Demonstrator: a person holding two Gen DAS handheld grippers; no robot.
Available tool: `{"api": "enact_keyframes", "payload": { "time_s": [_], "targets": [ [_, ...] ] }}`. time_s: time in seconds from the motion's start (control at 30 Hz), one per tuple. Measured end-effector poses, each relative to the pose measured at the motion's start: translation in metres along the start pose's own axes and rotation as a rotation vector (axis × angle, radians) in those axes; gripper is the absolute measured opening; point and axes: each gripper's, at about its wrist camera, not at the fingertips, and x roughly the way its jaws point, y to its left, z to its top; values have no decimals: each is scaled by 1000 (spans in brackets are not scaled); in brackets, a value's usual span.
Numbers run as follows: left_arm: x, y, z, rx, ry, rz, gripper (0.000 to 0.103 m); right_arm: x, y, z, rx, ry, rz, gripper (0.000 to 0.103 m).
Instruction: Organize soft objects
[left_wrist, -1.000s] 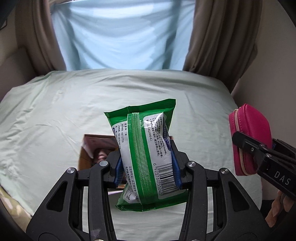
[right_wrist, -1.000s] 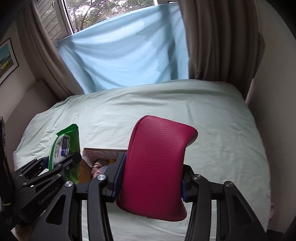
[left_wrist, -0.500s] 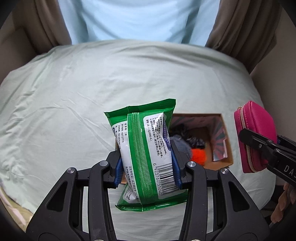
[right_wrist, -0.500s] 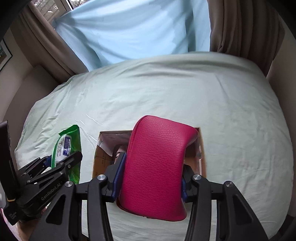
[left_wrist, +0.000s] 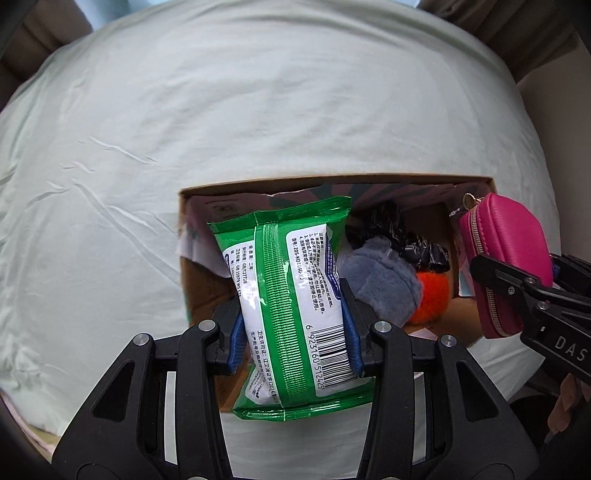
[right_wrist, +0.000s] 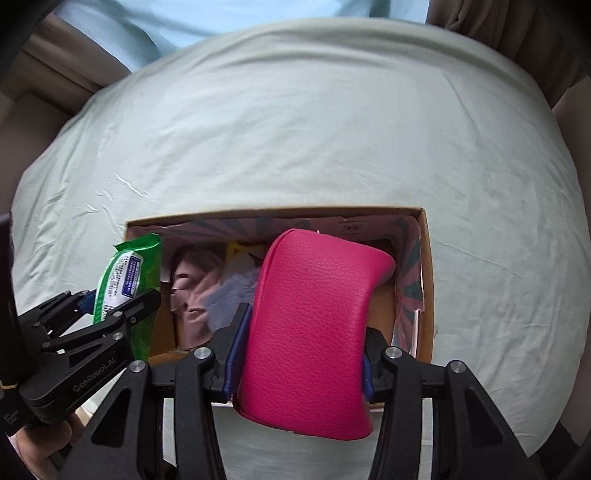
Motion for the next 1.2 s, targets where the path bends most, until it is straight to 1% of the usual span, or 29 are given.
{"api": "enact_keyframes", "payload": {
  "time_s": [0.2, 0.27, 0.3, 0.33, 0.37, 0.4, 0.43, 0.47, 0.7, 0.9, 0.97, 1.07, 1.2],
  "targets": [
    [24, -11, 12, 45, 57, -22, 39, 27, -11, 13, 27, 76, -2, 45],
    [26, -15, 13, 76, 65, -37, 42, 35, -17, 18, 61, 111, 39, 46],
    [25, -19, 13, 105, 71, -35, 61, 37, -19, 19, 75, 123, 54, 47],
    [27, -20, 14, 129, 80, -12, 97, 39, -21, 21, 91, 132, 66, 52],
    [27, -22, 14, 152, 81, 16, 102, 39, -25, 22, 114, 133, 67, 67],
    [24, -23, 13, 172, 64, 35, 103, 36, -26, 24, 129, 121, 63, 79],
    [22, -23, 11, 184, 58, 42, 103, 34, -27, 24, 134, 110, 63, 100],
    [20, -23, 10, 186, 63, 36, 103, 30, -26, 24, 139, 91, 63, 102],
    [4, -13, 1, 143, 45, 5, 103, 13, -19, 13, 153, 56, 46, 102],
    [-29, -9, -10, 143, -10, 13, 103, -14, -13, 5, 124, 3, 30, 102],
    [-40, -8, -10, 141, -40, 14, 103, -28, -9, 1, 110, -14, 18, 102],
    [-66, -9, -17, 128, -94, 17, 103, -61, 1, -6, 75, -90, 12, 102],
    [-117, -8, -27, 89, -197, 15, 103, -105, 11, -16, 35, -167, 21, 102]
  ]
}}
